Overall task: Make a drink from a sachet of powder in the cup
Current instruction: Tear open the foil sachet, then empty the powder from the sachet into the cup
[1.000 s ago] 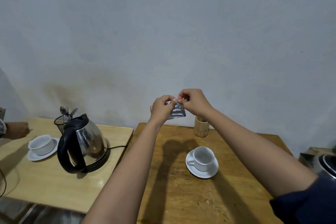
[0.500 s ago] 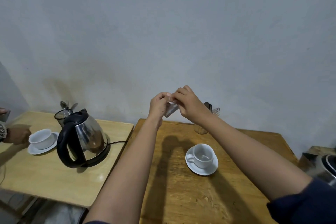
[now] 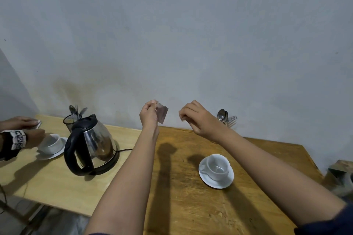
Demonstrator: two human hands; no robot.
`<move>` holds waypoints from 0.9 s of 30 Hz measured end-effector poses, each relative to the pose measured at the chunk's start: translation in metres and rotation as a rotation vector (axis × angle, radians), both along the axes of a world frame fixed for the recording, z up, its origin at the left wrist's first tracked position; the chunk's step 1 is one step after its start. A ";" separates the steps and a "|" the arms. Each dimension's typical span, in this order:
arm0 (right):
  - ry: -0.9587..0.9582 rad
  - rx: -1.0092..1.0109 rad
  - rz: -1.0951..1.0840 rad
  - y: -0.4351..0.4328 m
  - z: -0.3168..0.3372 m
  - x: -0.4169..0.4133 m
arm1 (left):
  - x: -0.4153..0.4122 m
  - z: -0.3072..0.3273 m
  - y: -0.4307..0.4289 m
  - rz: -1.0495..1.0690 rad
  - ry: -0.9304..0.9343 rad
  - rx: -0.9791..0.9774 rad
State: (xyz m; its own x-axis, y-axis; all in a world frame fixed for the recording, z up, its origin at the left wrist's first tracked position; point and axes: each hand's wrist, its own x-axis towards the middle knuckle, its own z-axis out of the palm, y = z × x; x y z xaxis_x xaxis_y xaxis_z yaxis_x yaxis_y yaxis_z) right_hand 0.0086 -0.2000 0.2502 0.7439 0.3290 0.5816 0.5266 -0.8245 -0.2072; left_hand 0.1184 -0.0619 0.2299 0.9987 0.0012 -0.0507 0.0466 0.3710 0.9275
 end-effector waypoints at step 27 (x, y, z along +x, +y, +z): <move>0.932 0.580 -0.667 0.063 -0.255 -0.022 | -0.032 -0.148 0.069 -0.257 0.026 0.143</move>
